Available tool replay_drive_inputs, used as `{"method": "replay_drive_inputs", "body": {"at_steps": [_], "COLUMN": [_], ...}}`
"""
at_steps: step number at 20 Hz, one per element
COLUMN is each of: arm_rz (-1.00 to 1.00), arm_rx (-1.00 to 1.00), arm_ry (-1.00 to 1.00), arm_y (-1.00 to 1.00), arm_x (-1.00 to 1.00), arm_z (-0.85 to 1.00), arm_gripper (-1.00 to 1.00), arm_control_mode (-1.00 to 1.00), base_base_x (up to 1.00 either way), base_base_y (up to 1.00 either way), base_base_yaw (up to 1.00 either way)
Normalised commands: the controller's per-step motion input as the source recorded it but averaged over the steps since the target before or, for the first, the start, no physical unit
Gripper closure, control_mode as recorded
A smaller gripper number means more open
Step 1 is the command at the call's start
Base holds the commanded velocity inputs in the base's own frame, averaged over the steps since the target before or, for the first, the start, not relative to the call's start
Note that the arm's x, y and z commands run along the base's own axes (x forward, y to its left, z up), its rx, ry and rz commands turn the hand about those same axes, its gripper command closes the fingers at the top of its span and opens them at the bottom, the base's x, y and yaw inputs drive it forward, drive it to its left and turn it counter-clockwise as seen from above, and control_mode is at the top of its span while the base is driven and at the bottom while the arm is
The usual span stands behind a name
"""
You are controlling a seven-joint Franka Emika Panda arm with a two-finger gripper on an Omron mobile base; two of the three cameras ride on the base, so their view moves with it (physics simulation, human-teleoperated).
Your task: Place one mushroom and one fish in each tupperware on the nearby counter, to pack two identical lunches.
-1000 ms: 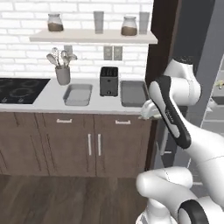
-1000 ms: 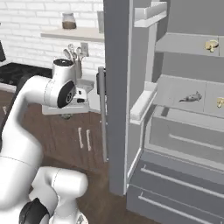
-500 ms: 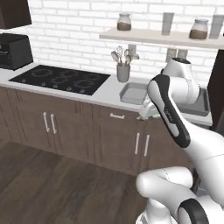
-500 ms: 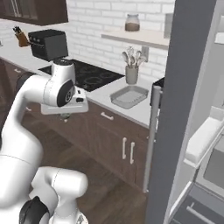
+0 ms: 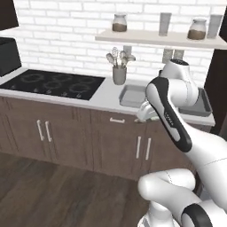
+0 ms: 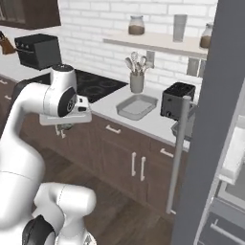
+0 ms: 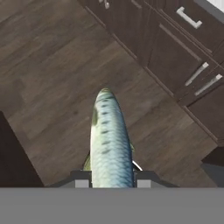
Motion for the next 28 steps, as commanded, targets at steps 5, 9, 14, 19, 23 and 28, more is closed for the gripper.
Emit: {"method": "replay_drive_inputs", "body": {"at_steps": [5,9,14,19,23,28], "arm_rz": [0.0,0.0,0.0,0.0,0.0,0.0], "arm_rx": [0.0,0.0,0.0,0.0,0.0,0.0], "arm_ry": [0.0,0.0,0.0,0.0,0.0,0.0], "arm_y": [0.0,0.0,0.0,0.0,0.0,0.0], "arm_x": [0.0,0.0,0.0,0.0,0.0,0.0], "arm_z": [0.0,0.0,0.0,0.0,0.0,0.0], "arm_gripper": [1.0,1.0,1.0,1.0,1.0,1.0], "arm_control_mode": [1.0,1.0,1.0,1.0,1.0,1.0], "base_base_x": [0.51,0.56,0.69,0.82,0.85,0.31], "base_base_y": [0.63,0.8,0.68,0.27,0.21,0.56], "base_base_yaw": [-0.38,-0.4,-0.49,-0.62,-0.64,-0.49]}}
